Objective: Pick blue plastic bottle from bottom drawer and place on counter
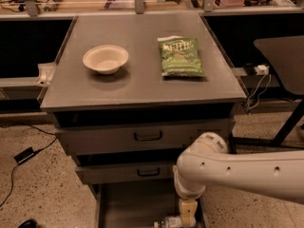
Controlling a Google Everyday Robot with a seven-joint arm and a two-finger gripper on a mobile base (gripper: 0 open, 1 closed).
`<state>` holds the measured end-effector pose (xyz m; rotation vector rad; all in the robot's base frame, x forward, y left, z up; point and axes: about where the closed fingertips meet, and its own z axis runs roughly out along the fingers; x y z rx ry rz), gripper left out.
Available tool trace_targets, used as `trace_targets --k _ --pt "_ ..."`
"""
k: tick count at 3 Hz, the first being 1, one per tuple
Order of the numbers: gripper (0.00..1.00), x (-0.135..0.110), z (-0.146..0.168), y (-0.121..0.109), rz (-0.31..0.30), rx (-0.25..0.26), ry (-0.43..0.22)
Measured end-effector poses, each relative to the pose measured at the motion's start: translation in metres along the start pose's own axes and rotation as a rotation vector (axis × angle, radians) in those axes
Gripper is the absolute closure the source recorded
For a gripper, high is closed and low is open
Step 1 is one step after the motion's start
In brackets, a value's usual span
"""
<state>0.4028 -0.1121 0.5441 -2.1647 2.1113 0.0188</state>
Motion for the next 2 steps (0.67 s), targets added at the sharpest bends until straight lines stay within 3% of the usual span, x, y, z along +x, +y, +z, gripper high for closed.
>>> trace_targets --k 1,2 --pt "0.00 0.003 0.061 0.005 -0.037 -0.034 -0.047" --pt "0.00 0.003 0.083 0.012 -0.047 -0.060 -0.070"
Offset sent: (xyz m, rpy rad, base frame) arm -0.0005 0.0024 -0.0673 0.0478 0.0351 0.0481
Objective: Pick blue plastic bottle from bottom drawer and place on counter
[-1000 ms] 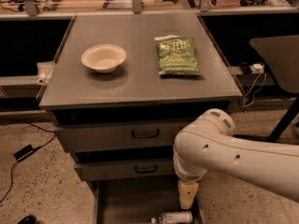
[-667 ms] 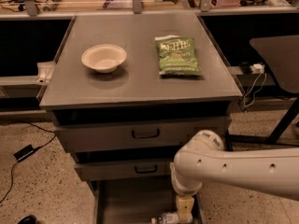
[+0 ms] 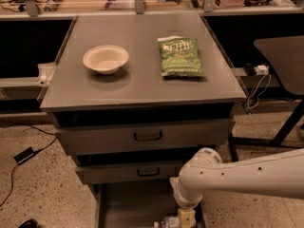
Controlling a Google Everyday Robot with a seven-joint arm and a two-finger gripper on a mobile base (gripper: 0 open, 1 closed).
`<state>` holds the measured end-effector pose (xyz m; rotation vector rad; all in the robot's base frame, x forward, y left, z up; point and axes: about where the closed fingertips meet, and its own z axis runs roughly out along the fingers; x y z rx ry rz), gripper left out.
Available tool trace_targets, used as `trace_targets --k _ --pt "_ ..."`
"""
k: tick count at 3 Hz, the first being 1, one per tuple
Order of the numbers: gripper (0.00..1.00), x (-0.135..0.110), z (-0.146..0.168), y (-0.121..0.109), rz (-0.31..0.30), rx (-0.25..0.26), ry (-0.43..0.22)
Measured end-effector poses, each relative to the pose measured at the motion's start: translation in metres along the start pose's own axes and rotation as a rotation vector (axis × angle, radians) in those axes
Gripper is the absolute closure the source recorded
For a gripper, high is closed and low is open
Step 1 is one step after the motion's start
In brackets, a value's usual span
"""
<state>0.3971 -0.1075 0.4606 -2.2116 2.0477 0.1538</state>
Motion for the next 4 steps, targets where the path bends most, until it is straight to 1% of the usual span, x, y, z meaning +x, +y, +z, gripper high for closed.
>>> trace_targets --k 1,2,3,4 --pt "0.00 -0.005 0.003 0.001 -0.038 -0.007 -0.073" --pt "0.00 -0.050 0.004 -0.031 0.024 0.064 -0.328" --pt "0.00 -0.077 -0.019 -0.077 0.095 0.158 -0.618" --pt "0.00 -0.053 -0.018 -0.090 0.108 0.219 -0.671"
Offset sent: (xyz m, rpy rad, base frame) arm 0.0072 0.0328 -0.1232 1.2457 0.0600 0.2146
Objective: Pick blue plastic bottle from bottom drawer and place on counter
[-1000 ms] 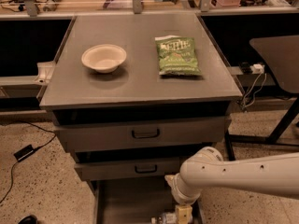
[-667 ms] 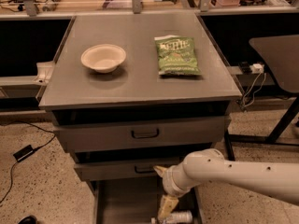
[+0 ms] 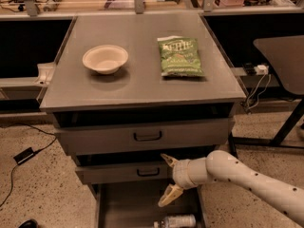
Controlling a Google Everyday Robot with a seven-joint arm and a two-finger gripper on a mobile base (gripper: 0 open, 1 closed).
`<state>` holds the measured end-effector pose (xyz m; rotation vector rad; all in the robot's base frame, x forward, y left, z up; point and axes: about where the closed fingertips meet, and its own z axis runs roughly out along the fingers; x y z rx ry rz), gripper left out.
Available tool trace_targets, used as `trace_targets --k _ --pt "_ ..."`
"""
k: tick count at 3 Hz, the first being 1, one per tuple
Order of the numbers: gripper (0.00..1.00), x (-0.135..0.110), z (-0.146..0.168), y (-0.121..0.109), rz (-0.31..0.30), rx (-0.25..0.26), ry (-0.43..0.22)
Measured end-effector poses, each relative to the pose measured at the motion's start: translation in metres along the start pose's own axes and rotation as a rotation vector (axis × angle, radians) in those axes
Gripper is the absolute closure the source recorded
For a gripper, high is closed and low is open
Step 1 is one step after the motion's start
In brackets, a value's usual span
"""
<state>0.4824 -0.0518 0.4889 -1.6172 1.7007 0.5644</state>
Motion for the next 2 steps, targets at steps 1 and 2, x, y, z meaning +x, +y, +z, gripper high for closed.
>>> trace_targets --k 1,2 --pt "0.00 0.002 0.000 0.000 -0.001 0.001 0.004" --pt "0.00 0.017 0.003 0.000 0.012 0.011 0.037"
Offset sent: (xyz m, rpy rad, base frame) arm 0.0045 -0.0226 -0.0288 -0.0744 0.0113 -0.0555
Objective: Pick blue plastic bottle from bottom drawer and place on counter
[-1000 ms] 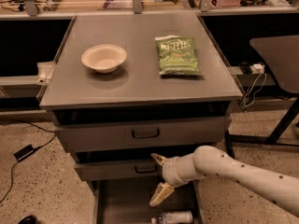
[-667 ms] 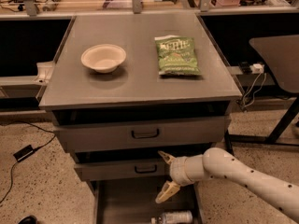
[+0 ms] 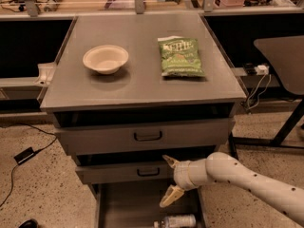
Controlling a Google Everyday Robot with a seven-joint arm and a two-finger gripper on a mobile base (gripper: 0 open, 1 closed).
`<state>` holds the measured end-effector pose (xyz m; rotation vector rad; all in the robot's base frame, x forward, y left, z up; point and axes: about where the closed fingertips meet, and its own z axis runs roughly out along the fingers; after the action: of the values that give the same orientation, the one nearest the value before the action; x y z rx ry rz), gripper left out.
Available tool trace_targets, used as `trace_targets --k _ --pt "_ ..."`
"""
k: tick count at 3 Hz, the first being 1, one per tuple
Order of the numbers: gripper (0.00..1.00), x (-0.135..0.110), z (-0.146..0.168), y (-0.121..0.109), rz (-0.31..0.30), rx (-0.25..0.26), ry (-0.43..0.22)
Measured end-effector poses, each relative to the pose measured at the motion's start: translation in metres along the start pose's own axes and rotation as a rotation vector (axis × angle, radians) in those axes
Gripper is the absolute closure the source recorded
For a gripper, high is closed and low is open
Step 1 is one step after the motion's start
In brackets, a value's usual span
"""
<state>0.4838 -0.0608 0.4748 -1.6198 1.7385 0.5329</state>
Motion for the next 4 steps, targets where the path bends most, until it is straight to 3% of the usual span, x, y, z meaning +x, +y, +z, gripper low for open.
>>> trace_targets --k 1,3,4 --pt "0.00 0.0592 0.0121 0.0122 0.011 0.013 0.045" --pt "0.00 0.0629 0.0128 0.0157 0.015 0.012 0.048" --pt "0.15 0.0533 0.0069 0.0172 -0.015 0.026 -0.045"
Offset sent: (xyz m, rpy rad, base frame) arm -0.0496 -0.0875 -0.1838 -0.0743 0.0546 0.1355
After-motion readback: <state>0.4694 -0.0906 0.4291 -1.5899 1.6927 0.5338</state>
